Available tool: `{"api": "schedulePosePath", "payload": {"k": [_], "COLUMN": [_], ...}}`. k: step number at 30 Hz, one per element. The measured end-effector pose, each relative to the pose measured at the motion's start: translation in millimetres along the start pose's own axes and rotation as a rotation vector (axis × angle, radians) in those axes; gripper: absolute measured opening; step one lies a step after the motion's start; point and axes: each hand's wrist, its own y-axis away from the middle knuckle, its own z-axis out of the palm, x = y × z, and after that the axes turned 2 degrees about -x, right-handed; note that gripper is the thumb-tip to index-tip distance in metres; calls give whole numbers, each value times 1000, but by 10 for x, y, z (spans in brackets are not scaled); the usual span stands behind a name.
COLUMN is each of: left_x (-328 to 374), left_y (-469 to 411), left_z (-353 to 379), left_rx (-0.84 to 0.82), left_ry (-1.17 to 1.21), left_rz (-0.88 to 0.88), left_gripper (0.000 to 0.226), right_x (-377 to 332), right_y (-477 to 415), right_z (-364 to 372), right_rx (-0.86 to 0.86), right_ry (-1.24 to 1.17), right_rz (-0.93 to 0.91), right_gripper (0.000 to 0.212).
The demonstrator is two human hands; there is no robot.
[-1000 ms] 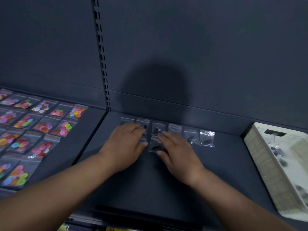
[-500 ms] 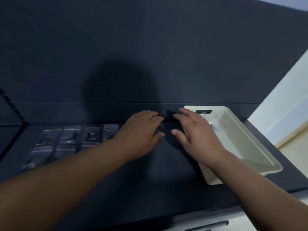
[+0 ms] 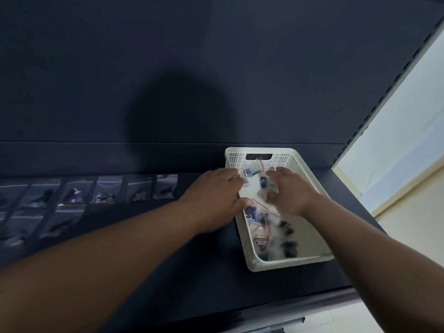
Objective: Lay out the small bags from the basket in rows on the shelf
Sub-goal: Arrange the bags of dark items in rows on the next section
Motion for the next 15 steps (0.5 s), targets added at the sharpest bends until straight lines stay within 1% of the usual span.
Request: {"api": "schedulePosePath", "payload": {"k": [2,4,8,9,12,15], "left_x": [2,-2,-6,-8,-3,21], "left_y": [-1,-2,-12,-14,-21,-23], "left_z": [16,25,42,48,40,-7], "left_rx": [5,8,5,5,18,75], "left_ry": [3,-10,-13,-12,19,184], "left_rz": [-6,-5,-20,-24,-21,-57], "left_gripper": [57,57,60,60,57,49], "right_x": [63,100,123,136,172,136], "right_y": [-124,-211,-274,-276,-251,-150], "right_z": [52,110,171,180,129,-9], "right_rx": [-105,-105,86,114,172,265], "right_ry": [-27,-76,-264,-312,-457,-586], "right_rz": [13,6,-8,-4,-30,-117], "right_gripper": [74,67,24,19,24,19]}}
